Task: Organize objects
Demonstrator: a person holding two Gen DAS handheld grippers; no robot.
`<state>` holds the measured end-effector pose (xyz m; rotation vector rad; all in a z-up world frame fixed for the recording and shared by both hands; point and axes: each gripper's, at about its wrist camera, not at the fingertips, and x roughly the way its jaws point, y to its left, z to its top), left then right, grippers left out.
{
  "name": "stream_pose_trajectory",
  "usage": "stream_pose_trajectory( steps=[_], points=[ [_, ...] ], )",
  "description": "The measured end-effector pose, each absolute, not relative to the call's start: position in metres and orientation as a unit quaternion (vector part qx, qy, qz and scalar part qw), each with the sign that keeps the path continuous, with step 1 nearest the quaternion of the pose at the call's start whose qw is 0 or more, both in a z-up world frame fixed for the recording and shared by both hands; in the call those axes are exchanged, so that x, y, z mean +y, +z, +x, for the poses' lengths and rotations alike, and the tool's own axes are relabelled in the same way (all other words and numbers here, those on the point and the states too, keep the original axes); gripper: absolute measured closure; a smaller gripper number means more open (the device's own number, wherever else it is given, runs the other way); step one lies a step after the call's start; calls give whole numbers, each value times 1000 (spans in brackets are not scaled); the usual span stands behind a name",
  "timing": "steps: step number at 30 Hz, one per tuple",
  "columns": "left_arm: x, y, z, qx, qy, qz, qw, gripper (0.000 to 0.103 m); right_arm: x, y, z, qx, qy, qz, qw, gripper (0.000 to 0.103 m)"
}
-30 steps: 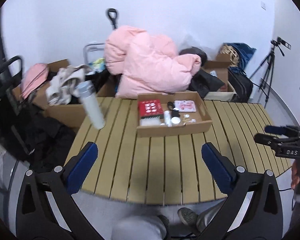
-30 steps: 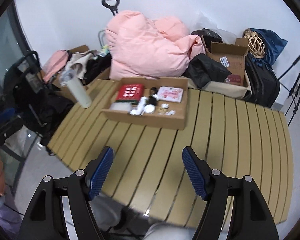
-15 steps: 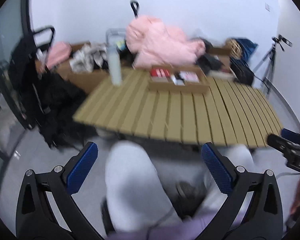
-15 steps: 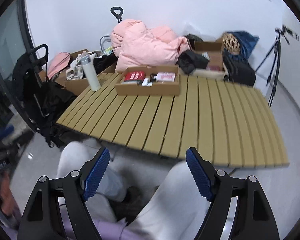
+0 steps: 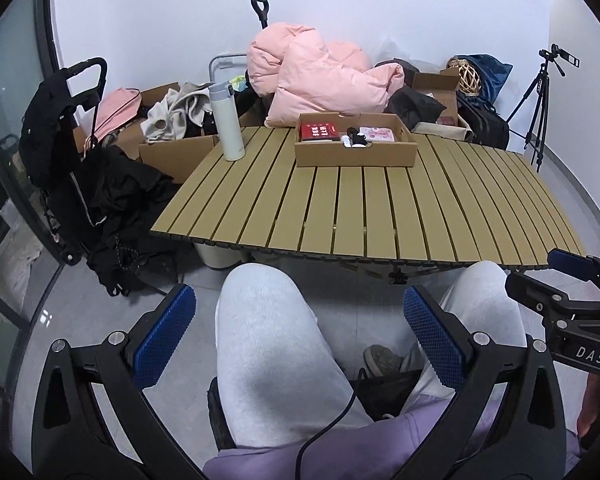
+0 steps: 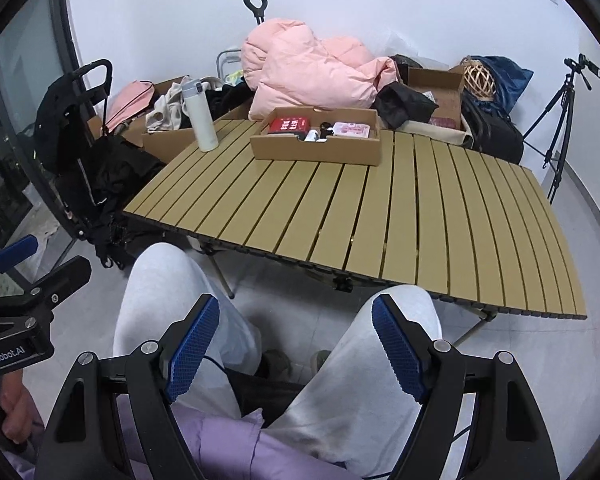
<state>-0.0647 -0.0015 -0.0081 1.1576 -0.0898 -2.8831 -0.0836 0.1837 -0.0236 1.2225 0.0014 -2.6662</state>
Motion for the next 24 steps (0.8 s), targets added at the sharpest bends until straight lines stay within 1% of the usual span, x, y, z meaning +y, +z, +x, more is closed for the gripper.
stream_pose_trajectory(
  steps=[7,24],
  points=[
    [0,-8,-63,-30,-928,371,18,0,185,-22,-83,-5,-906,408,115,21],
    [1,-7,-61,-38,-930,365,20,0,188,-24,-81,-10,-906,412,99,21]
  ],
)
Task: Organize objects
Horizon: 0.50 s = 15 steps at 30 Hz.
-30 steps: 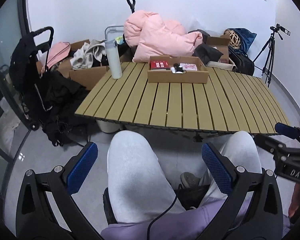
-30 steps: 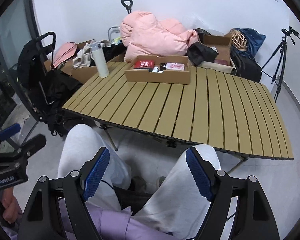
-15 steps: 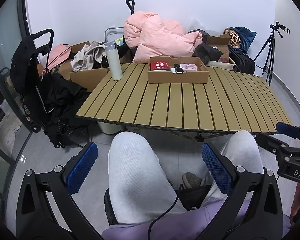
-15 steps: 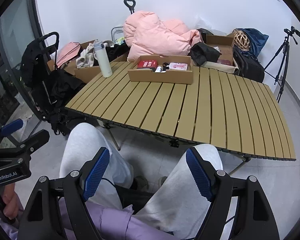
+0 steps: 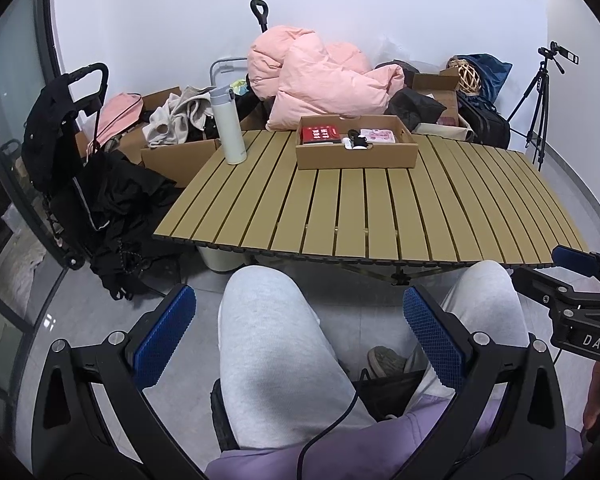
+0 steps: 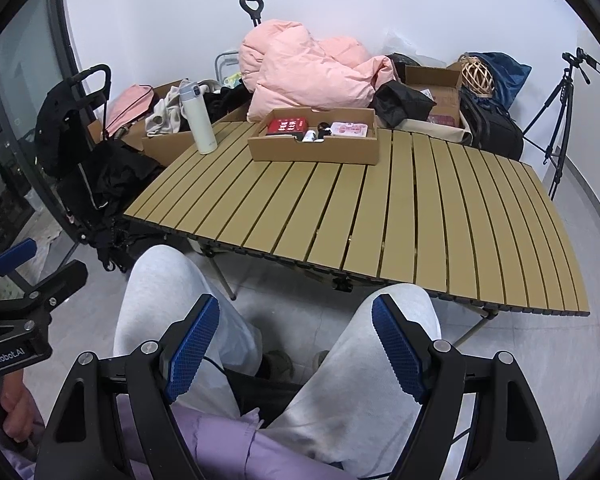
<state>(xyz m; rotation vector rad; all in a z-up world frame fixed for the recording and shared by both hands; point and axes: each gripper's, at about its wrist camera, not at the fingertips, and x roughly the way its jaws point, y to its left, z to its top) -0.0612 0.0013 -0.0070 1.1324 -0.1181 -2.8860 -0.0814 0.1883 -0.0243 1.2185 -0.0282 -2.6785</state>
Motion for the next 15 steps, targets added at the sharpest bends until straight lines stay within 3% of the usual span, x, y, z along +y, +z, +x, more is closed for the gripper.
stream_pose_trajectory(
  steps=[15],
  points=[
    [1,-6,-59,-43,-931,363,17,0,196,-24,-80,-18,-907,409,99,21]
  ],
)
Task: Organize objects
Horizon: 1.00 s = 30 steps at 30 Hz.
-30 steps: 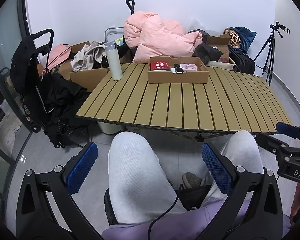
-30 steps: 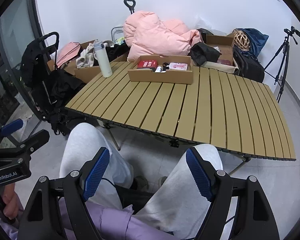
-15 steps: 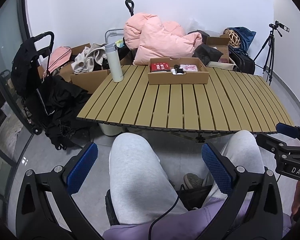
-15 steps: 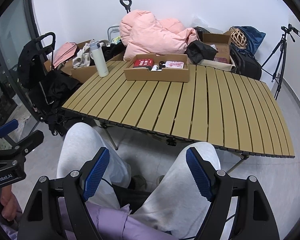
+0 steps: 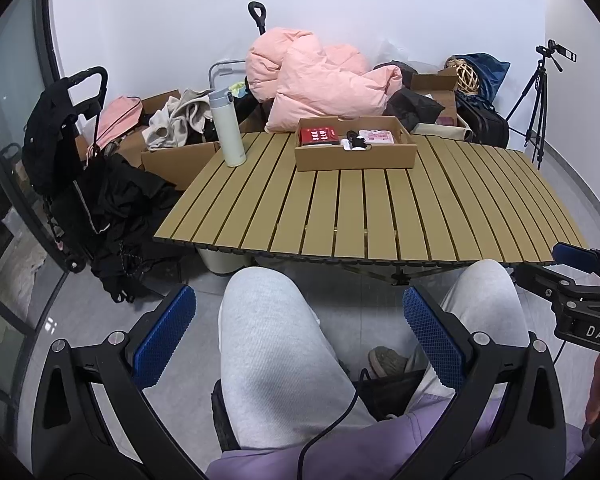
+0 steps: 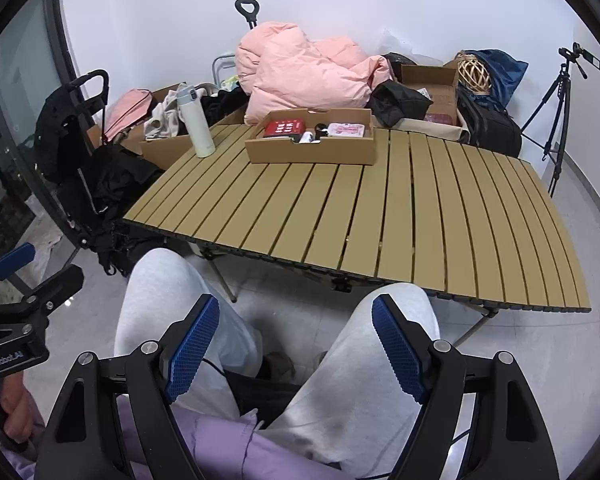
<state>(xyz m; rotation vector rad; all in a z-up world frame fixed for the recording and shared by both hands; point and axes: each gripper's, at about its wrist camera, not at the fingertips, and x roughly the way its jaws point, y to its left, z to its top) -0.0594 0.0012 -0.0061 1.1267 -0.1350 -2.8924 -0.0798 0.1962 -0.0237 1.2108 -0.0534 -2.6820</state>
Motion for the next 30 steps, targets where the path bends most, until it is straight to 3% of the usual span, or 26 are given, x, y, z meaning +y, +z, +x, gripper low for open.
stream_pose_trajectory(
  steps=[30],
  points=[
    [0,-7,-59,-51,-931,361,17,0,207,-23,-81,-23,-908,410,89,21]
  ],
)
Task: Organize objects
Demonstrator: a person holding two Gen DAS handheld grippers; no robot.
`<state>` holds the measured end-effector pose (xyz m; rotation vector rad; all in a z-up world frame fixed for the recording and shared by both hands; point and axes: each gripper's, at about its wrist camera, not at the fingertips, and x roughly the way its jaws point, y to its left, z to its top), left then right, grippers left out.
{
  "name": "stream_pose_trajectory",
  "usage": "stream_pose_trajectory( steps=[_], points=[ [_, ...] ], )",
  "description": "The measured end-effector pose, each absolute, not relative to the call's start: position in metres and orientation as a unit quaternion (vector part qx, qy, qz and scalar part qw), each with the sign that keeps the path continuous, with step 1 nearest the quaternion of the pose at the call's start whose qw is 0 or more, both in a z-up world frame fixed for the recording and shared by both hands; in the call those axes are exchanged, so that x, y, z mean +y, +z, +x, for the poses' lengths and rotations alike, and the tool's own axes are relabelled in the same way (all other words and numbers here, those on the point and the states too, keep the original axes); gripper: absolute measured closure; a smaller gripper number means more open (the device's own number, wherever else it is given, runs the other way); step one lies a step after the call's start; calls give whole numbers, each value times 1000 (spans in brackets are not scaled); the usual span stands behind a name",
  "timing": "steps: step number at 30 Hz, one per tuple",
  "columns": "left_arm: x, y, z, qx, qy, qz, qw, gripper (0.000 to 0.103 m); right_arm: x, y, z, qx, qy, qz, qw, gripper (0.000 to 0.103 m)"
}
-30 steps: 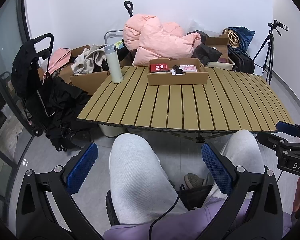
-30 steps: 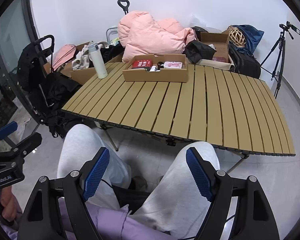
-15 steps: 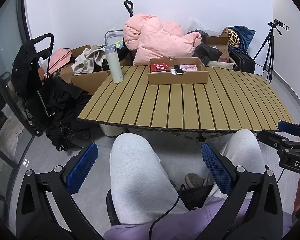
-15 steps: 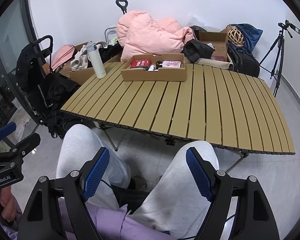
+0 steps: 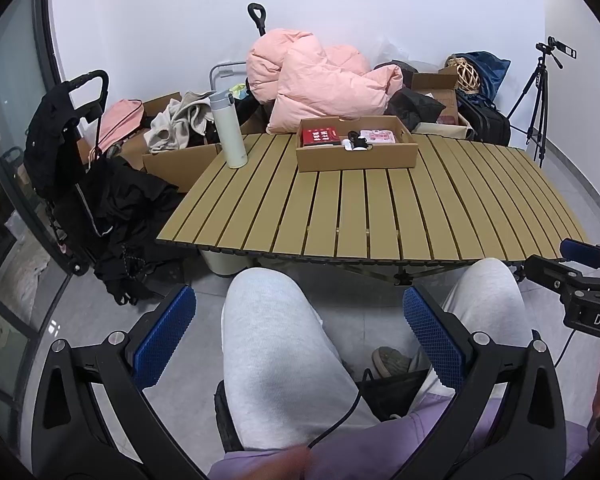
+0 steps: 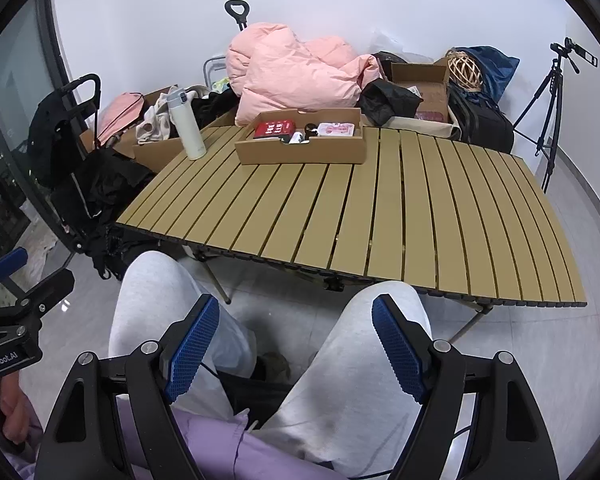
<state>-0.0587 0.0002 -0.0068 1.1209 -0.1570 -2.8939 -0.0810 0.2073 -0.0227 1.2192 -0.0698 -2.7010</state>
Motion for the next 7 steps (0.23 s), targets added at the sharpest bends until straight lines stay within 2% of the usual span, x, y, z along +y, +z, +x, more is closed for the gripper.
stream_pose_trajectory(
  steps=[7],
  points=[
    [2,-10,-59,-64,-931,360,12,0,212,-24,-83,-32,-907,412,87,21]
  ],
)
